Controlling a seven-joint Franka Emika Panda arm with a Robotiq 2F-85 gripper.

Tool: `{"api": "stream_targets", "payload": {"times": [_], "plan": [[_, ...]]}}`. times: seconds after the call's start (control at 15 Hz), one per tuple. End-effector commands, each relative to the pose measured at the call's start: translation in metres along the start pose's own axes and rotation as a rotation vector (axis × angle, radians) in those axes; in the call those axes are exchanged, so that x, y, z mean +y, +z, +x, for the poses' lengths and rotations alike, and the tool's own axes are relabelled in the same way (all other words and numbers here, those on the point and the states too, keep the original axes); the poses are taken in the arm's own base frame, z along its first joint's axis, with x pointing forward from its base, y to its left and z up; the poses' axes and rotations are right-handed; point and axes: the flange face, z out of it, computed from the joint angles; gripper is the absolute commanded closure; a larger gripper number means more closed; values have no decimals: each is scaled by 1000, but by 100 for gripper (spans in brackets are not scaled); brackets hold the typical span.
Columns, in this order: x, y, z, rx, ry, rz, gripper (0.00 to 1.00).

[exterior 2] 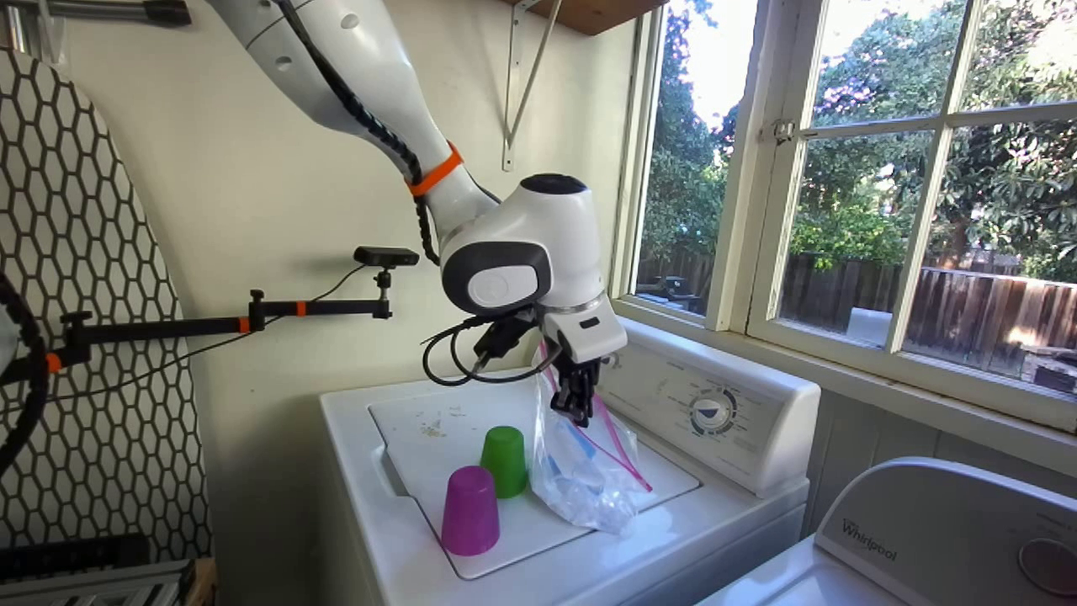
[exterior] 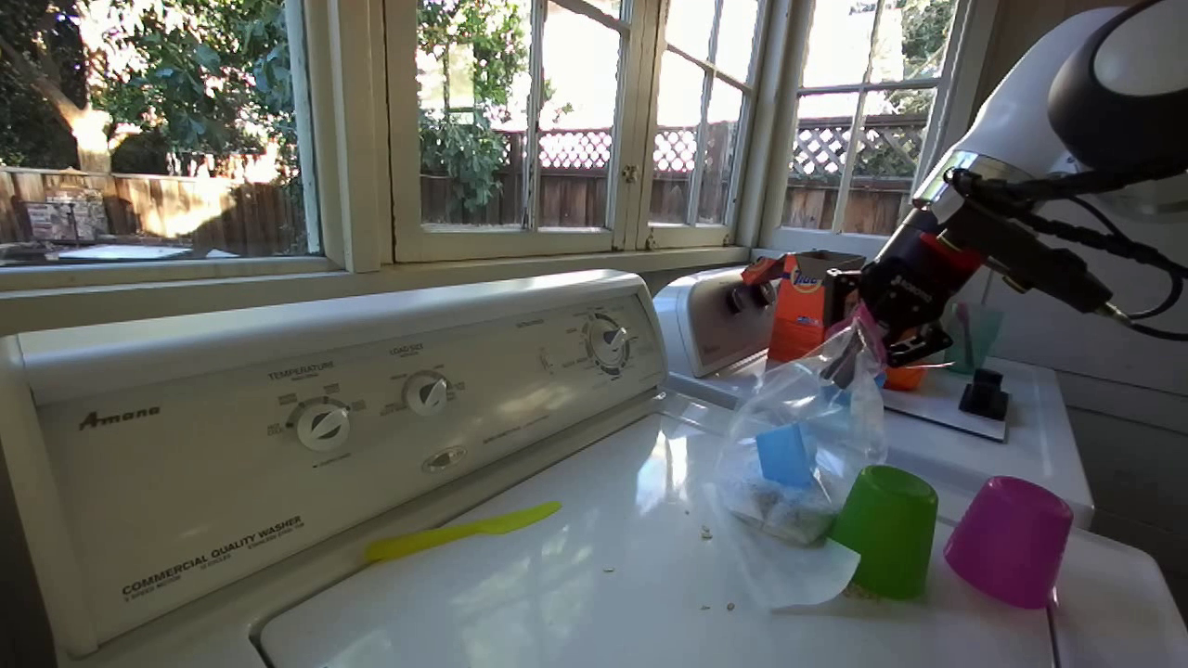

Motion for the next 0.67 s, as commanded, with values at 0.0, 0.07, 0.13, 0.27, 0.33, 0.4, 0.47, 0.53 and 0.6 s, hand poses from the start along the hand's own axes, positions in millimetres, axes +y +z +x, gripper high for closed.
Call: {"api": "stream_targets", "payload": {"times": [0.0, 0.07, 0.13, 0.27, 0.33, 0.4, 0.47, 0.53, 0.6], "plan": [[8, 11, 2, 11, 3, -14, 100], [10, 15, 2, 10, 2, -22, 100], [13, 19, 2, 9, 0, -30, 100], [17, 28, 2, 4, 2, -41, 100], [19, 31, 2, -1, 5, -47, 100], [21, 34, 2, -8, 9, -54, 100], [23, 36, 1, -16, 12, -63, 100], [24, 35, 1, -23, 12, -68, 100], [25, 32, 1, -30, 8, -73, 100]]}}
